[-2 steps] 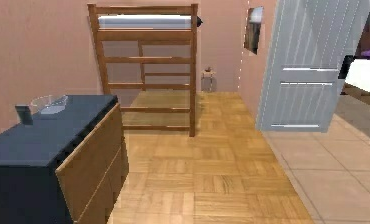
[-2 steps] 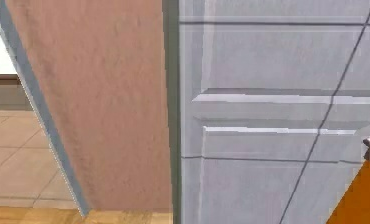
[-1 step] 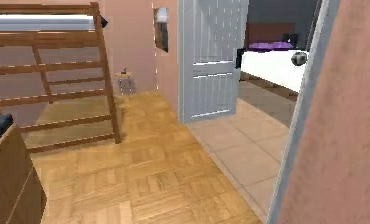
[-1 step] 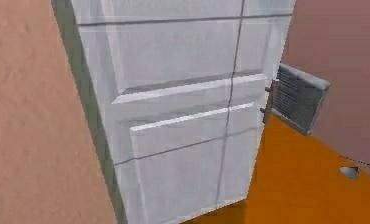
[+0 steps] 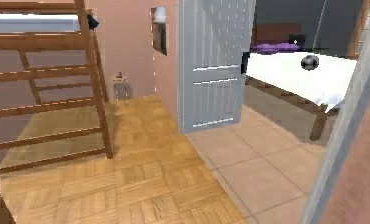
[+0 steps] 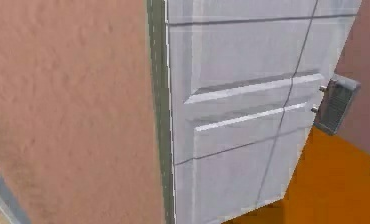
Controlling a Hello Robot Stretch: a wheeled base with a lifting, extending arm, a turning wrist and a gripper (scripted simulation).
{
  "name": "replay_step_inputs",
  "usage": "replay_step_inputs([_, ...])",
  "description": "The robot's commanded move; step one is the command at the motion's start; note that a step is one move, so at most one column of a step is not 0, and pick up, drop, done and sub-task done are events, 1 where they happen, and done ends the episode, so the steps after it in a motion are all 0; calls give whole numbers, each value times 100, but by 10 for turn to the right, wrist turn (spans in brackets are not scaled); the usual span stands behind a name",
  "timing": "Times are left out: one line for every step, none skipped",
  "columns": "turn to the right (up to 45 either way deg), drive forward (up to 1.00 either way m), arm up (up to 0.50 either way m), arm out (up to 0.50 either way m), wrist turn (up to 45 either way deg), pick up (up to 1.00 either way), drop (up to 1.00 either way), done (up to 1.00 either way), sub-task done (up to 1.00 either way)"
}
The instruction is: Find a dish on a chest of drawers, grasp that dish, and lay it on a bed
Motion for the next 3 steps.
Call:
replay_step_inputs([-450, 0, 0, 0, 0, 0, 0, 0, 0])
replay_step_inputs([120, 0, 0, 0, 0, 0, 0, 0, 0])
replay_step_inputs([0, 40, 0, 0, 0, 0, 0, 0, 0])
